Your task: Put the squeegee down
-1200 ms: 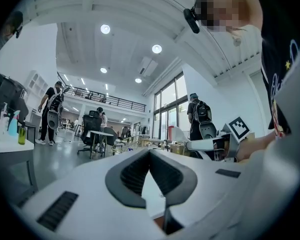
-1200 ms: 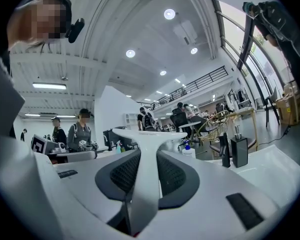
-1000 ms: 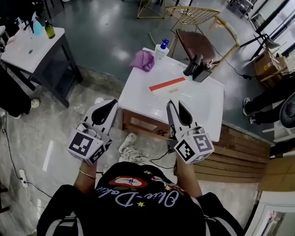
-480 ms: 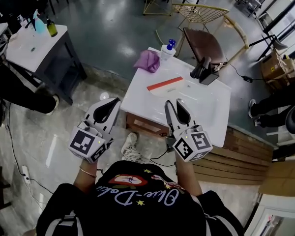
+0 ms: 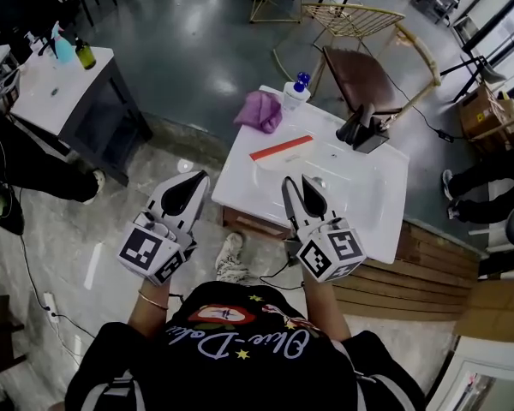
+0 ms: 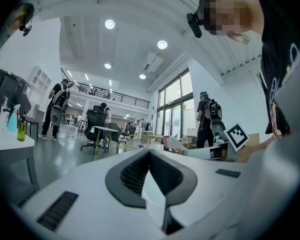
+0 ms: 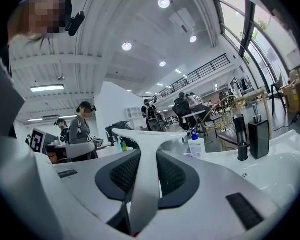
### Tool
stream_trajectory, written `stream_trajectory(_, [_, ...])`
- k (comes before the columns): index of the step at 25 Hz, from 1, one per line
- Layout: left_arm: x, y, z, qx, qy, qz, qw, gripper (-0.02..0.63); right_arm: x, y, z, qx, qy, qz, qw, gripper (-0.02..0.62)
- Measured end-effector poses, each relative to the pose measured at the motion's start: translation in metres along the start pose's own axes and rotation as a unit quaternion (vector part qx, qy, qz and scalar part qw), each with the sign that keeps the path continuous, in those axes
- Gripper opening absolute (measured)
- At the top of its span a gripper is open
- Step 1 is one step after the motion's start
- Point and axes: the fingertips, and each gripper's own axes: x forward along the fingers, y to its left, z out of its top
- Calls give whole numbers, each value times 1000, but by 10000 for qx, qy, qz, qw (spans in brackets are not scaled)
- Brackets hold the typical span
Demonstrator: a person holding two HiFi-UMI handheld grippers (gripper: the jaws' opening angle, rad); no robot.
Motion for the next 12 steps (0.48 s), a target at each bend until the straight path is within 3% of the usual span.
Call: stream_trajectory(12, [4,17,-9,75,178,127,9997,-6,24,-8,-24,13,294,-65,9995,117])
